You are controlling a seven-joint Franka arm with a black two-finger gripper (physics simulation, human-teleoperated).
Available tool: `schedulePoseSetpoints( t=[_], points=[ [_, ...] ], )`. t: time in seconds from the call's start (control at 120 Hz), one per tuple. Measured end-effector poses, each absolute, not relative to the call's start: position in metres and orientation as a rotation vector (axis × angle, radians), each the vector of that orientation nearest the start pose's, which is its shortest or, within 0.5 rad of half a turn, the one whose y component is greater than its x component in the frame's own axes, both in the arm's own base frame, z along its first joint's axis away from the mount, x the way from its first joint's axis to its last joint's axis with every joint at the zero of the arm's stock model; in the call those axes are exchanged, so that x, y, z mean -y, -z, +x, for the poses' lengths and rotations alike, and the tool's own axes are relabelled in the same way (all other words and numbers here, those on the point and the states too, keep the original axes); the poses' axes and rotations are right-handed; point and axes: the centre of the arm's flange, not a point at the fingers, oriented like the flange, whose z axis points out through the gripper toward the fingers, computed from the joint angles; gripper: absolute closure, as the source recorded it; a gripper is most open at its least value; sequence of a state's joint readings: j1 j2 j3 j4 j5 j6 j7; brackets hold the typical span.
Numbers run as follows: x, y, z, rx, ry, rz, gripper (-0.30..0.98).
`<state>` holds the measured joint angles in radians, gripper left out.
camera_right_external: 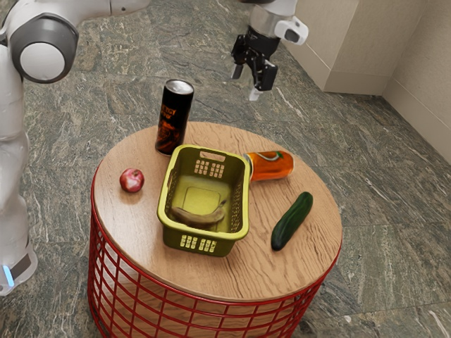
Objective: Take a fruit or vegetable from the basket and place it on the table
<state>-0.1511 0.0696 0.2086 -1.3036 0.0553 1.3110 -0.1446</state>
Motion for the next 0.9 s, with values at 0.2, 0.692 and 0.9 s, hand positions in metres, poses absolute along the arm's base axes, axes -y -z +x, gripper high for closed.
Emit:
schedulePoseSetpoints(
  t=[0.2, 0.692, 0.9],
  points=[
    [-0.033, -0.693, 0.556, 0.374, 0.024, -3.051, 0.00],
    [0.112, -0.663, 0.493, 0.031, -0.036, -3.139, 0.00],
    [0.078, -0.602, 0.419, 0.306, 0.018, -3.156, 0.00]
  ],
)
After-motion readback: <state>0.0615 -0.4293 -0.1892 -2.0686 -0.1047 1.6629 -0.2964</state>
